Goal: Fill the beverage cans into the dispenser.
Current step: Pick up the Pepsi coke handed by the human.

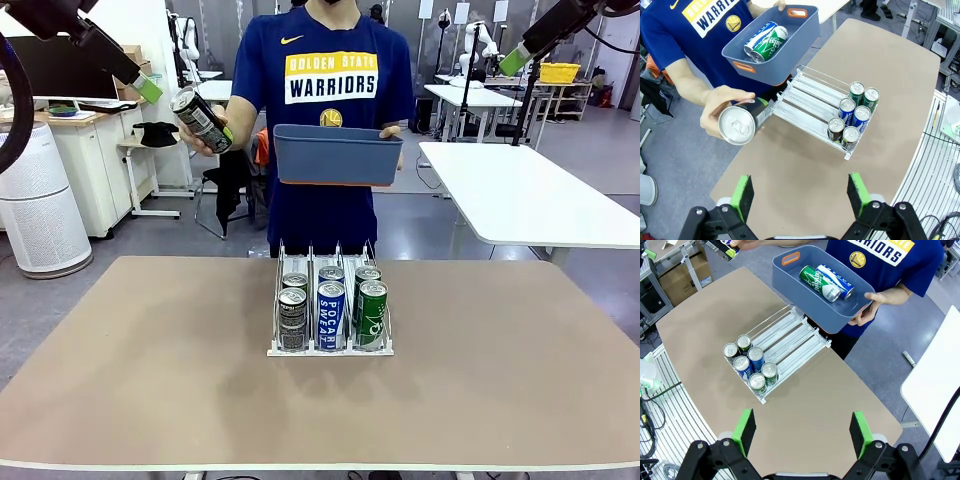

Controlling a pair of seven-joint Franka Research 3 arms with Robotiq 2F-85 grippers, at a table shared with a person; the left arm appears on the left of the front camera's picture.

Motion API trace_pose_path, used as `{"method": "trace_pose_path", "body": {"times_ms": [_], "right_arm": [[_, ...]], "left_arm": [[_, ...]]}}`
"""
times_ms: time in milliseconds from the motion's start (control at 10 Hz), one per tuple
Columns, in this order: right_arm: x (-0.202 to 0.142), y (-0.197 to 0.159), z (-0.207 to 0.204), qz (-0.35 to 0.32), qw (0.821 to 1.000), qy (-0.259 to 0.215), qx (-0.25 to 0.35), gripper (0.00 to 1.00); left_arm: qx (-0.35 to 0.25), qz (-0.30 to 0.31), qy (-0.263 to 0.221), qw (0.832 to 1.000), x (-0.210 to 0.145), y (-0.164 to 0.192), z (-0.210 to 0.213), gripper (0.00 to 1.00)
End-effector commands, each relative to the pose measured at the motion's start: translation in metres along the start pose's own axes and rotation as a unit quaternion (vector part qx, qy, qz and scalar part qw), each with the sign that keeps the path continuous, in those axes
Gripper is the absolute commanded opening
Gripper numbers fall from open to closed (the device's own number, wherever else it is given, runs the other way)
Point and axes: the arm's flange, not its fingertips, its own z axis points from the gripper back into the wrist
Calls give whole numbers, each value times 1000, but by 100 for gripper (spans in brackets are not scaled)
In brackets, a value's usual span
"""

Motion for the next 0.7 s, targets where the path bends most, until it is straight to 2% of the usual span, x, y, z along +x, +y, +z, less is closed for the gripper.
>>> {"method": "trace_pose_path", "body": {"times_ms": [0, 500, 600], "right_arm": [[0, 0, 1, 0, 1000, -1, 0, 100], [0, 0, 1, 0, 1000, -1, 0, 100], [0, 0, 1, 0, 1000, -1, 0, 100]], "left_arm": [[2, 1, 4, 1000, -2, 1, 0, 100], [0, 0, 0, 1000, 0, 0, 0, 100], [-5, -2, 18, 1000, 8, -9, -4, 100]]}}
